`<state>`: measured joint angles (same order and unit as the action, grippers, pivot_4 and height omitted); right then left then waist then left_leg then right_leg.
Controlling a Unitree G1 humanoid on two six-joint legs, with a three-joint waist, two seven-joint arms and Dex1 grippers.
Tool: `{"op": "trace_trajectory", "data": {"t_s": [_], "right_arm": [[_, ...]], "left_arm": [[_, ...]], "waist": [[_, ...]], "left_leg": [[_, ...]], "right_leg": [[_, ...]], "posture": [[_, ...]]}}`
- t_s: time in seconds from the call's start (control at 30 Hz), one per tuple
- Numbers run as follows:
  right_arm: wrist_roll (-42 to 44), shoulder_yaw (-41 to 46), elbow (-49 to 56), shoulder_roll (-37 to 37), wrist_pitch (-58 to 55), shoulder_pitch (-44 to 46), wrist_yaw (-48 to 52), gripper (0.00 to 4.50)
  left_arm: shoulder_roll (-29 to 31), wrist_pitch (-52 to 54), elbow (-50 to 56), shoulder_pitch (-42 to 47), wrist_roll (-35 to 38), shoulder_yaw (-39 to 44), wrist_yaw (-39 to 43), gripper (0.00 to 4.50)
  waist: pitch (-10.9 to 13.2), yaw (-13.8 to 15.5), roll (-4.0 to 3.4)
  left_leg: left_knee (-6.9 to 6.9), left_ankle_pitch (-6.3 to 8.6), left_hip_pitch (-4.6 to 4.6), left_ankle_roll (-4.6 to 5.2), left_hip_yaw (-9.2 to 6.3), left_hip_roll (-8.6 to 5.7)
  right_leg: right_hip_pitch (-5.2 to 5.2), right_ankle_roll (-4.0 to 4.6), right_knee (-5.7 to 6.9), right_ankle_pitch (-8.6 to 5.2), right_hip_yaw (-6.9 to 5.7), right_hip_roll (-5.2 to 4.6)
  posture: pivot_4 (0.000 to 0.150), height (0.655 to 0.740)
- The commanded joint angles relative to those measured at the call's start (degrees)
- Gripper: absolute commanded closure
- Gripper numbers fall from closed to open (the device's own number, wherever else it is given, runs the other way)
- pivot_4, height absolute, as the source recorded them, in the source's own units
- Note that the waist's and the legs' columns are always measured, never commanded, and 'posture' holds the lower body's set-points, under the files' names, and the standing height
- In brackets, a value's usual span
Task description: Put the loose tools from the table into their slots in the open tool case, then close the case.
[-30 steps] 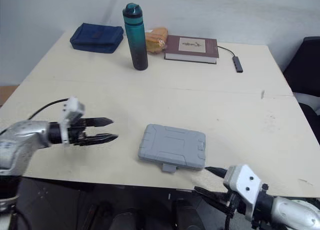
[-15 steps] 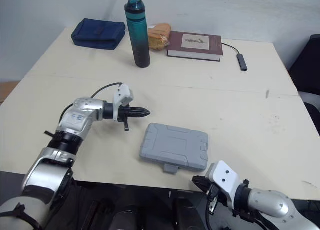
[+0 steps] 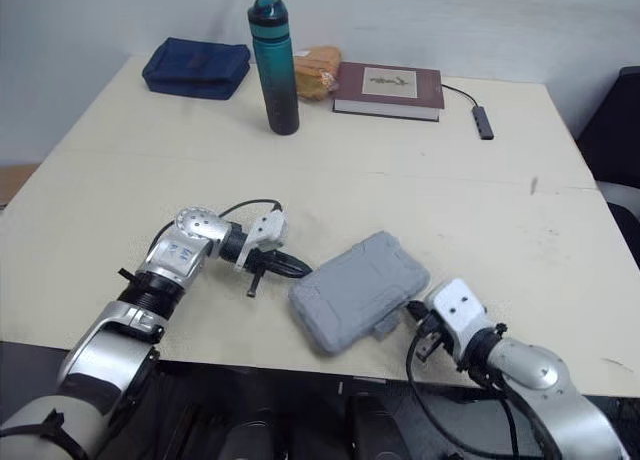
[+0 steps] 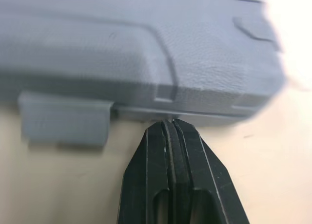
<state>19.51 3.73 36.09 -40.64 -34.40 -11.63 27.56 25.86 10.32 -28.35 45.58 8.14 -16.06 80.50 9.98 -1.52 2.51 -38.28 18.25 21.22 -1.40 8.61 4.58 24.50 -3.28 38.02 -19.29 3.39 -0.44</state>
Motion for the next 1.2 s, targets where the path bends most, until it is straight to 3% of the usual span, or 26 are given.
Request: {"op": "trace_trajectory", "data": {"t_s": [0.03,0.27,0.43,0.7,1.0,1.1,1.2], "right_arm": [[1.94,2.54,2.83,0.08,-1.68,-1.03,1.27,4.50],[9.42,6.94,11.13,-3.11,-8.67,-6.42,5.98,4.50],[9.94,3.90,11.28,-2.66,-11.07,-4.22,5.14,4.50],[5.62,-2.62,4.26,-1.35,-10.74,1.44,3.29,4.50],[5.93,-5.05,2.19,3.79,-9.47,6.31,3.04,4.50],[6.19,-5.25,1.52,5.36,-9.37,7.47,3.47,4.50],[6.76,-5.38,1.47,6.44,-10.03,8.78,3.92,4.50]], "left_arm": [[0.64,5.98,8.84,0.24,4.52,3.10,-0.01,4.45],[-0.42,17.06,20.25,0.27,8.07,1.49,-1.49,4.45],[-3.90,9.12,16.80,-0.48,0.89,-4.49,-6.01,4.45],[-4.32,-0.03,11.17,-1.22,-6.56,-10.16,-8.29,4.45],[-6.49,-1.57,7.17,-1.27,-7.69,-11.03,-9.88,4.45],[-6.65,-1.82,7.09,-1.44,-7.97,-11.28,-10.17,4.45],[-6.78,-1.39,7.29,-1.57,-8.01,-11.27,-10.11,4.45]], "waist": [[0.00,0.03,0.00],[-0.02,-0.29,-0.05],[-0.03,-0.22,-0.05],[-0.16,-0.18,-0.07],[-0.70,-0.52,-0.05],[-0.72,-1.06,-0.06],[-0.72,-1.66,-0.08]], "left_leg": [[-0.01,0.00,0.02,0.01,-0.02,-0.01],[-0.04,-0.01,-0.03,0.01,-0.05,-0.02],[-0.16,-0.02,-0.08,0.02,-0.07,-0.05],[-0.17,-0.02,-0.12,0.04,-0.07,-0.05],[-0.26,-0.01,-0.34,0.10,-0.13,-0.03],[0.04,0.02,-0.98,0.15,-0.11,-0.03],[0.17,0.07,-1.06,0.22,-0.13,-0.03]], "right_leg": [[0.00,0.00,0.00,0.00,-0.01,0.00],[-0.07,-0.03,0.06,0.02,0.02,0.01],[-0.13,-0.04,0.12,0.02,0.04,0.02],[-0.16,-0.04,0.10,0.02,0.06,0.02],[-0.44,-0.05,0.10,0.04,0.05,0.05],[-1.06,-0.03,-0.11,0.02,0.06,0.06],[-1.12,-0.01,-0.10,0.01,0.06,0.07]], "posture": [[0.150,0.7377],[0.150,0.7377],[0.150,0.7377],[0.150,0.7377],[0.150,0.7377],[0.150,0.7377],[0.150,0.7377]]}}
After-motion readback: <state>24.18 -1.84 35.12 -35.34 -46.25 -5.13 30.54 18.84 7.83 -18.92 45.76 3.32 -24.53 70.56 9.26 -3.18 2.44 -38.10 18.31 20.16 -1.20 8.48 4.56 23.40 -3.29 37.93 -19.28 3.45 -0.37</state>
